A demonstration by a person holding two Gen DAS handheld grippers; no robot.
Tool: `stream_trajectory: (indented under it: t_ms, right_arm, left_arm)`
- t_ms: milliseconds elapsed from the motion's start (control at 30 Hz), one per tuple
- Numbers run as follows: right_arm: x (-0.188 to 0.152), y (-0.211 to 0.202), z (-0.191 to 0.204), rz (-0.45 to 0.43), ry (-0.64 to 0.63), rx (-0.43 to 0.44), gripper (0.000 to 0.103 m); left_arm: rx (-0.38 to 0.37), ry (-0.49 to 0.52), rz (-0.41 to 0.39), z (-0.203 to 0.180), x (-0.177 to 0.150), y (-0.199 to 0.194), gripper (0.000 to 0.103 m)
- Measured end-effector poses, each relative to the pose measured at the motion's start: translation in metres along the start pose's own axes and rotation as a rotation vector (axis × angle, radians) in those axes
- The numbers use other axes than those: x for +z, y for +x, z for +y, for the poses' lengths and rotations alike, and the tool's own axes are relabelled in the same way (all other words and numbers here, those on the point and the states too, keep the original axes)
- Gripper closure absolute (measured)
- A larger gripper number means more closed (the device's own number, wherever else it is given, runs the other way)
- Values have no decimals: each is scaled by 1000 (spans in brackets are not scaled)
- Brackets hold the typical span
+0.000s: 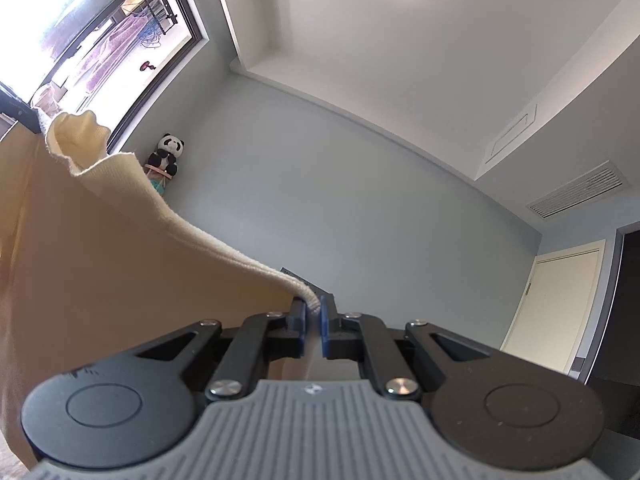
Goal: Fold clothes
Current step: 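Hold the sweater hem up with both tools and shake it out, then lower the sweater onto the bed with both tools and open them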
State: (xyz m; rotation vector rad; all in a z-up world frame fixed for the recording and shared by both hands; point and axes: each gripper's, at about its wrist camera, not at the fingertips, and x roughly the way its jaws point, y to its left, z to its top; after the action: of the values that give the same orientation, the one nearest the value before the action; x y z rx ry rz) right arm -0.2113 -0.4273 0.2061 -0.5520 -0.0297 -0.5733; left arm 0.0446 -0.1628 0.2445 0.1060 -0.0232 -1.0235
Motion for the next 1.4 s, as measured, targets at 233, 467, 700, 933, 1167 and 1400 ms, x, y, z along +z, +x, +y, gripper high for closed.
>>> stream_trajectory:
  t_ms: [233,467,700,933,1167,1400]
  right_arm:
    - [-19,6,7,35,-6,30,95]
    - [-83,71,24,186,23,87,95]
    - [-161,154,51,335,59,138,95]
    - [-254,253,91,482,102,182,95]
    - [-346,353,130,628,145,226,95]
    - [-414,433,180,752,195,266,94]
  left_arm:
    - [-12,-18,62,5,-30,5,99]
    - [-2,-39,231,24,-81,84,99]
    - [23,-52,418,53,-149,200,99]
    - [88,-64,591,79,-232,311,98]
    - [116,-112,717,96,-315,390,98]
    - [134,-139,813,99,-376,441,96]
